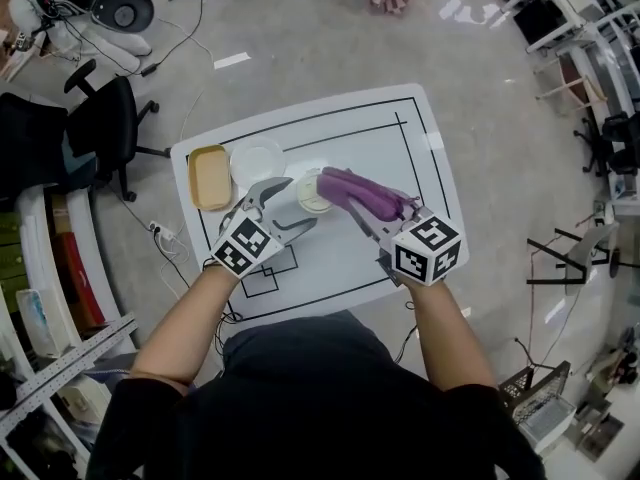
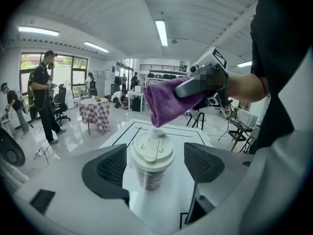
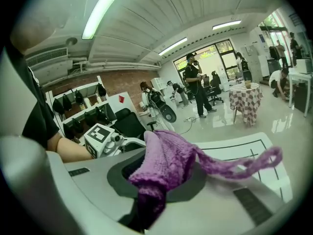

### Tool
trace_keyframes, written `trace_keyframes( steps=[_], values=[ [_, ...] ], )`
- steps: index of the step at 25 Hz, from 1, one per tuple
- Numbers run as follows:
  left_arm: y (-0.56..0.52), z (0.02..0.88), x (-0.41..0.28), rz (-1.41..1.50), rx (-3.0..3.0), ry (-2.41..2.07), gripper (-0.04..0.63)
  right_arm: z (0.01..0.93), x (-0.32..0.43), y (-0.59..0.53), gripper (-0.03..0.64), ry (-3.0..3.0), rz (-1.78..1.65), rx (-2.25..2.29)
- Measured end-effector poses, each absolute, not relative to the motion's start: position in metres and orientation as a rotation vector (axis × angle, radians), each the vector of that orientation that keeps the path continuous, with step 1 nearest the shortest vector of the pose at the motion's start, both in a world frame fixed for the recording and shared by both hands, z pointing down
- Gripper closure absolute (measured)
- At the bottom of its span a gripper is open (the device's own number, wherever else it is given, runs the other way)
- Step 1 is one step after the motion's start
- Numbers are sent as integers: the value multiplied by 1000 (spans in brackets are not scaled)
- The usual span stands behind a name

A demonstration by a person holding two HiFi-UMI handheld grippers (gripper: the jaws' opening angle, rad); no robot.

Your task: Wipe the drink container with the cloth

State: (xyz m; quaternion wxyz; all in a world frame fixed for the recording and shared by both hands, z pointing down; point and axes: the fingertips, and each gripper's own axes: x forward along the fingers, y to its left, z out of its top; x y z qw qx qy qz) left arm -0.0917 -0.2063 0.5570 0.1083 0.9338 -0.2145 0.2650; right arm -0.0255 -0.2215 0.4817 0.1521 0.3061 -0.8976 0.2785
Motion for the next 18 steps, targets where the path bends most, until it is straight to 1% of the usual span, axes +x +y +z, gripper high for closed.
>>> trace_keyframes(
  steps=[4,12,18],
  values=[
    [-218,576,-82,852,2763,-634,202,489,-48,-226,529,-2597,792,758],
    [-228,603,-67,920,2783,-596,201,516,-89,-228,529,-2574,816,528],
    [-234,605,-62,884,2800,-628,193,557,-88,-230,529,-2466,851,539]
  ],
)
